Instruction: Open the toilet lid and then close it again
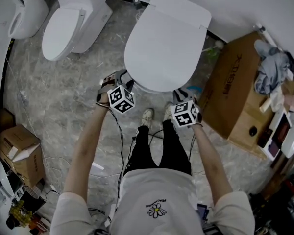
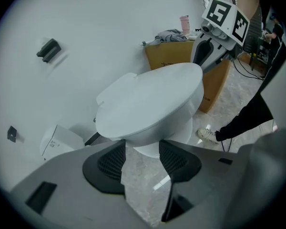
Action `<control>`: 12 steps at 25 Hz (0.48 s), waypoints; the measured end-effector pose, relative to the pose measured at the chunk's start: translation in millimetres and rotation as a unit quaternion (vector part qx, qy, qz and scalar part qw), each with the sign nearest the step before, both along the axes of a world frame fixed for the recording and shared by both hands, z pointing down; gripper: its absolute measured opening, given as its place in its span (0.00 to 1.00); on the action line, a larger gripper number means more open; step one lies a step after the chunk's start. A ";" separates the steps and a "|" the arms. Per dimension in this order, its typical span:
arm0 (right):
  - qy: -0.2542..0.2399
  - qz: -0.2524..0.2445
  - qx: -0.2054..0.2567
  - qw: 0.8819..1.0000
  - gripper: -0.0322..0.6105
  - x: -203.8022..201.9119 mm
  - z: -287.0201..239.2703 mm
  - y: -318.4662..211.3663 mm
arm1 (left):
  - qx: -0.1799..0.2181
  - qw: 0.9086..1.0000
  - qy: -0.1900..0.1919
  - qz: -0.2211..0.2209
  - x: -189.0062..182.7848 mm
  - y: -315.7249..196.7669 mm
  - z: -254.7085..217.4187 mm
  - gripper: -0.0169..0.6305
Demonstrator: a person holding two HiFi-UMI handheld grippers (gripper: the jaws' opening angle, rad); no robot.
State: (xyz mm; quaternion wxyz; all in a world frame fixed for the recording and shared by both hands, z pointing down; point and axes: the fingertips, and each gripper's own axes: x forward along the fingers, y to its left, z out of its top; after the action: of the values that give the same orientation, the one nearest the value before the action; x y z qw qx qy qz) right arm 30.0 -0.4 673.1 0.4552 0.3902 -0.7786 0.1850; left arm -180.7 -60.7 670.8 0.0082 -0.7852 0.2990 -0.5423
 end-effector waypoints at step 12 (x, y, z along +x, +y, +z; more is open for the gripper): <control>0.001 -0.022 -0.042 0.999 0.15 -7.3 60.3 16.0 | -0.075 0.997 -0.014 0.017 -10.4 23.0 64.2 0.42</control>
State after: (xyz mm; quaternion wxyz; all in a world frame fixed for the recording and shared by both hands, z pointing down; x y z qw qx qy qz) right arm 22.7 15.6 733.4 0.4757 0.3540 -0.7782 0.2071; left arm -191.1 -37.7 734.9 -0.0370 -0.7806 0.2442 -0.5741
